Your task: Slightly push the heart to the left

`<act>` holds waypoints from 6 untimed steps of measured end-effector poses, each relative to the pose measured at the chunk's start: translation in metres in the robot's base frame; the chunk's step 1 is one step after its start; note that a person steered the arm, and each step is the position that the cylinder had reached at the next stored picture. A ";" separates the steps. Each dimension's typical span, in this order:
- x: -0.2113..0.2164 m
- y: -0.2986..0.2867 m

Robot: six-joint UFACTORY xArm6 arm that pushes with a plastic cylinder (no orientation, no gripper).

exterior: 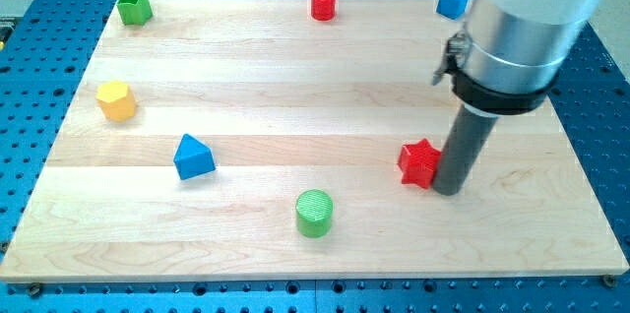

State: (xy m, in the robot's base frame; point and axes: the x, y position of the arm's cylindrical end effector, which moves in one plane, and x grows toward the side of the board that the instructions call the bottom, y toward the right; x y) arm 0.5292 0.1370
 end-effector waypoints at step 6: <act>-0.114 0.115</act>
